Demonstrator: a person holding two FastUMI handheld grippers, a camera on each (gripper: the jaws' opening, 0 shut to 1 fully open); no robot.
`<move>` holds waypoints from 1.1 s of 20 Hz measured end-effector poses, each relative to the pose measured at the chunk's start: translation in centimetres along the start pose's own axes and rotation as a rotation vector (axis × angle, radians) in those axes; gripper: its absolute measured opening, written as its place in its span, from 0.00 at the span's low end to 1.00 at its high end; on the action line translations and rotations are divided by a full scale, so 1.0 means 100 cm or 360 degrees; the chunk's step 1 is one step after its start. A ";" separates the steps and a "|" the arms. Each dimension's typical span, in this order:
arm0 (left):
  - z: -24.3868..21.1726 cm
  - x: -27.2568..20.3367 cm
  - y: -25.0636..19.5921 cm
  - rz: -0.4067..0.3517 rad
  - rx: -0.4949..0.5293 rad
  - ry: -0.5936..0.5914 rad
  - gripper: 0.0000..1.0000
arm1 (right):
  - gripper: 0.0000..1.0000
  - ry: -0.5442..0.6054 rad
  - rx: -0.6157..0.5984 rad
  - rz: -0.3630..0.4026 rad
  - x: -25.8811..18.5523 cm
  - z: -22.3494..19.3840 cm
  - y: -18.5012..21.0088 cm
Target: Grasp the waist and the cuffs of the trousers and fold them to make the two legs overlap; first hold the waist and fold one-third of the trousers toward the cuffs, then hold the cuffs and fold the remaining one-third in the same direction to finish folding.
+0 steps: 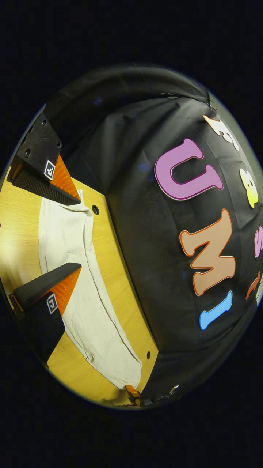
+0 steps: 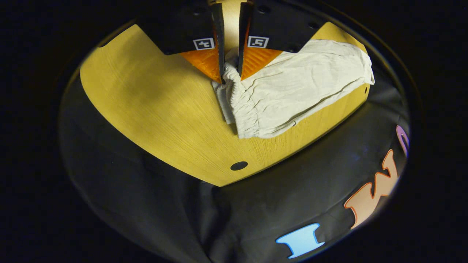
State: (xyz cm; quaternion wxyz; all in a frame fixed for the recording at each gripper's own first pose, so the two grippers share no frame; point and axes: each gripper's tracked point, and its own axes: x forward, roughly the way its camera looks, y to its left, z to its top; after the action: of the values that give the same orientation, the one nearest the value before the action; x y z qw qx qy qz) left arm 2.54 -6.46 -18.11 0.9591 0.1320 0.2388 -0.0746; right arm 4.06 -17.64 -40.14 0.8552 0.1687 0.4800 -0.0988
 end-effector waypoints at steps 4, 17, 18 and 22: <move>-0.002 -0.006 0.002 0.0022 -0.0036 0.0005 0.96 | 0.19 -0.0019 -0.0030 -0.0081 -0.007 0.013 -0.009; -0.019 0.015 0.052 0.0017 -0.0118 -0.0014 0.96 | 0.18 -0.0265 -0.0043 0.0157 -0.057 0.055 0.048; -0.022 0.016 0.059 0.0017 -0.0127 -0.0006 0.96 | 0.19 -0.0280 -0.0060 0.0181 -0.060 0.054 0.057; -0.035 0.021 0.082 0.0016 -0.0180 -0.0002 0.96 | 0.19 -0.0347 -0.0165 0.0266 -0.069 0.060 0.084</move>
State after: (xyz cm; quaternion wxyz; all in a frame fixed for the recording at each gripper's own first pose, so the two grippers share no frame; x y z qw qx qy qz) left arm 4.56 2.23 -20.31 0.9655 0.0787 0.2416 -0.0563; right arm 7.98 -12.16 -29.76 0.9150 0.1520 0.3732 -0.0201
